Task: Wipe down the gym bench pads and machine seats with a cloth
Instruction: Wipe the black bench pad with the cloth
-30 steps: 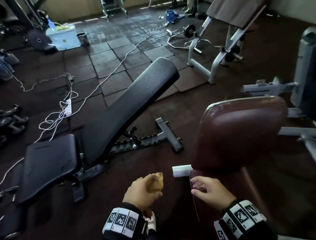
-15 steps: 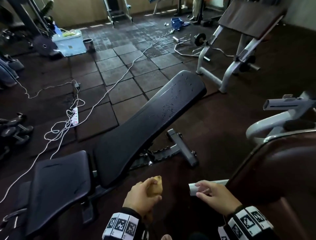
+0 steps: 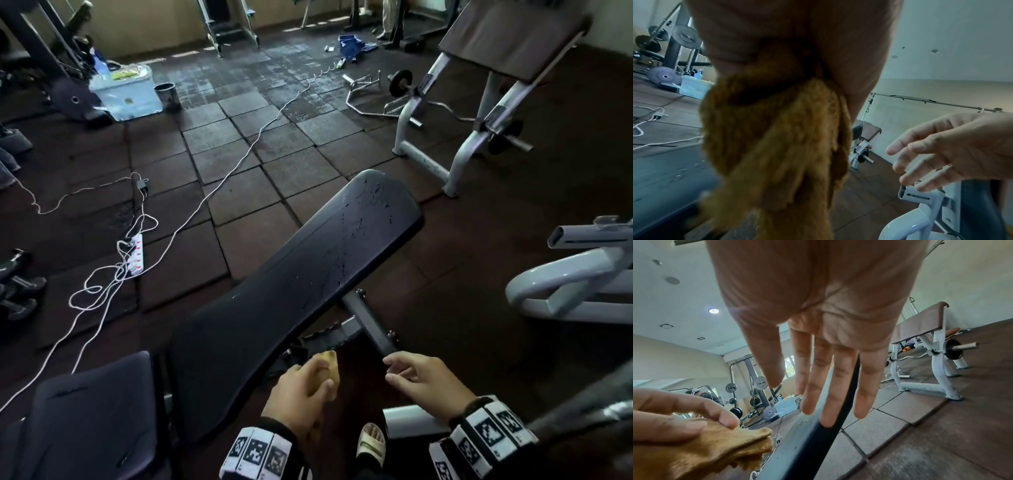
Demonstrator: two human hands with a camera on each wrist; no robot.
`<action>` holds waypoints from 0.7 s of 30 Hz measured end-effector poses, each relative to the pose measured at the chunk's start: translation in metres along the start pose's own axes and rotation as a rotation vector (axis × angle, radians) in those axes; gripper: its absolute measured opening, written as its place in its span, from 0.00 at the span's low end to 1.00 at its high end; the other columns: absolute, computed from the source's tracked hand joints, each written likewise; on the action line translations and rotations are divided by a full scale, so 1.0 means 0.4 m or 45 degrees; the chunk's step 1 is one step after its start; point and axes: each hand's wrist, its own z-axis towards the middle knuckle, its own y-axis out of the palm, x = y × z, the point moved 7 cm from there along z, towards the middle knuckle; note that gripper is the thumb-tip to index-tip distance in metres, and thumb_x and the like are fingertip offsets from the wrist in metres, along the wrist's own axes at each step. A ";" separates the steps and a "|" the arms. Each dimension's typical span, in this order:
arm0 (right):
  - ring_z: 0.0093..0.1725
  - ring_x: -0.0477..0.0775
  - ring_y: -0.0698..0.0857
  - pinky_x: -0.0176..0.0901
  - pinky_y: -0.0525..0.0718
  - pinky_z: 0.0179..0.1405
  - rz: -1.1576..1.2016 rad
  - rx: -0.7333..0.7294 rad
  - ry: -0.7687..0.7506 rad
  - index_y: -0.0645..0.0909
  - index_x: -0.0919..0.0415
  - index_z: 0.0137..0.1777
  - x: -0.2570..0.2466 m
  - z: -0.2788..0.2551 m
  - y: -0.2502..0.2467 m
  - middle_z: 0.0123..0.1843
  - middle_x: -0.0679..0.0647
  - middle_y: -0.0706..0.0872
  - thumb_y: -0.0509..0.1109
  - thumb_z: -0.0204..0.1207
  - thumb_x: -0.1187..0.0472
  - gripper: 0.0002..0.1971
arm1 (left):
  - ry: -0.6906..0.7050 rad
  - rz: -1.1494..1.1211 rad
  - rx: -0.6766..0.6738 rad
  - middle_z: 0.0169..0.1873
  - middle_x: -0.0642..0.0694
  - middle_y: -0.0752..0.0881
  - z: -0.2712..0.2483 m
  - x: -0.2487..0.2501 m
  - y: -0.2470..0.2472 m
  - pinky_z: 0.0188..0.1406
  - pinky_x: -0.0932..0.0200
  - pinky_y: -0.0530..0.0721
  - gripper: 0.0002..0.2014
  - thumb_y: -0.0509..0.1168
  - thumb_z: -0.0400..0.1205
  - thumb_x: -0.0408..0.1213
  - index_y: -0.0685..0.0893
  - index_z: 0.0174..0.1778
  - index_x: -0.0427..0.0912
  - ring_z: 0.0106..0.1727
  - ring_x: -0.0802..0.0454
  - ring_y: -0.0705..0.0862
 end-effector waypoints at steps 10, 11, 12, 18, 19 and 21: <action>0.49 0.37 0.84 0.23 0.78 0.51 0.155 0.154 -0.030 0.83 0.54 0.62 -0.036 0.254 -0.163 0.54 0.44 0.87 0.65 0.81 0.57 0.12 | 0.178 -0.272 0.047 0.64 0.50 0.80 0.313 0.229 -0.048 0.67 0.54 0.76 0.23 0.63 0.83 0.40 0.67 0.74 0.53 0.65 0.53 0.79; 0.51 0.36 0.83 0.22 0.77 0.53 0.198 0.185 -0.013 0.82 0.54 0.64 -0.038 0.276 -0.174 0.56 0.44 0.86 0.64 0.82 0.56 0.14 | 0.200 -0.304 0.008 0.64 0.50 0.80 0.341 0.253 -0.048 0.66 0.54 0.78 0.23 0.63 0.83 0.40 0.66 0.74 0.53 0.64 0.53 0.80; 0.53 0.34 0.82 0.19 0.75 0.53 0.234 0.216 0.017 0.80 0.55 0.66 -0.038 0.298 -0.185 0.58 0.44 0.85 0.62 0.82 0.55 0.15 | 0.221 -0.335 -0.029 0.64 0.50 0.80 0.370 0.277 -0.050 0.64 0.57 0.79 0.24 0.63 0.83 0.38 0.66 0.74 0.53 0.62 0.54 0.81; 0.63 0.45 0.81 0.26 0.73 0.55 0.418 0.441 0.211 0.74 0.56 0.72 -0.044 0.417 -0.259 0.61 0.49 0.83 0.63 0.81 0.49 0.22 | 0.344 -0.427 -0.245 0.58 0.55 0.81 0.535 0.389 -0.068 0.44 0.76 0.79 0.29 0.64 0.78 0.33 0.63 0.75 0.51 0.51 0.64 0.83; 0.64 0.47 0.81 0.30 0.74 0.57 0.408 0.481 0.228 0.73 0.56 0.72 -0.047 0.434 -0.274 0.61 0.50 0.83 0.65 0.80 0.50 0.22 | 0.349 -0.455 -0.287 0.61 0.53 0.81 0.560 0.402 -0.073 0.48 0.69 0.83 0.31 0.64 0.78 0.33 0.62 0.76 0.50 0.54 0.59 0.83; 0.64 0.50 0.81 0.34 0.74 0.58 0.368 0.553 0.269 0.73 0.58 0.72 -0.052 0.463 -0.301 0.61 0.53 0.83 0.67 0.79 0.54 0.22 | 0.335 -0.544 -0.367 0.66 0.49 0.80 0.607 0.418 -0.082 0.57 0.55 0.84 0.34 0.64 0.74 0.37 0.60 0.77 0.49 0.59 0.52 0.83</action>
